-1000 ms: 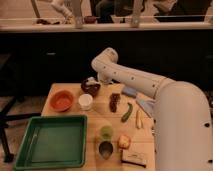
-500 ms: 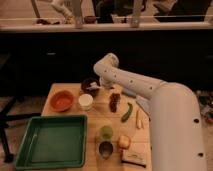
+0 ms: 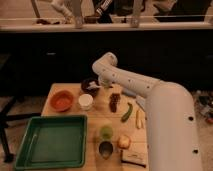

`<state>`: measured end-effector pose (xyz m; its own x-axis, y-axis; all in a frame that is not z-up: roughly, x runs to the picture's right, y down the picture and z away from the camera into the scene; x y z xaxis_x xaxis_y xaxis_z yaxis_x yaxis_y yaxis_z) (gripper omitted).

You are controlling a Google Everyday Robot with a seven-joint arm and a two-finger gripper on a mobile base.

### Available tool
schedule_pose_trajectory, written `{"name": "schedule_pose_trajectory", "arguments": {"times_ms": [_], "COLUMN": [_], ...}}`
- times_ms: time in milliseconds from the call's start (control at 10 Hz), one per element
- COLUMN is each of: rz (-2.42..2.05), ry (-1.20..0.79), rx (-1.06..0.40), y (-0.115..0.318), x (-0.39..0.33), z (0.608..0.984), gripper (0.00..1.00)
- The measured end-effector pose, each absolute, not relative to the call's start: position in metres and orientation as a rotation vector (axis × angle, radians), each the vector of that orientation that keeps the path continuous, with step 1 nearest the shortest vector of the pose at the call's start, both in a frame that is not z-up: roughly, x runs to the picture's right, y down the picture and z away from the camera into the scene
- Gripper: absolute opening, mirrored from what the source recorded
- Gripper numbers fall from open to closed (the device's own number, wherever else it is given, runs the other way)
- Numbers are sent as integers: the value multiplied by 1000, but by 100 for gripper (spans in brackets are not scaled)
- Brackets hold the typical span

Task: Wipe purple bowl with brush

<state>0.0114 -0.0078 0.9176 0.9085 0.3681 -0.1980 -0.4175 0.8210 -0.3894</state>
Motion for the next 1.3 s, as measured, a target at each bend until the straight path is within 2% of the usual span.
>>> {"name": "schedule_pose_trajectory", "arguments": {"times_ms": [300,600,1000,1300], "rz": [374,328,337,344], "ry": [104,90,129,185], "rx": [-450,-460,-449,-459], "y": [-10,-1,-3,-7], "x": [-10,-25,22,54], "z": [923,909,892,910], "gripper": [0,0,0,0]}}
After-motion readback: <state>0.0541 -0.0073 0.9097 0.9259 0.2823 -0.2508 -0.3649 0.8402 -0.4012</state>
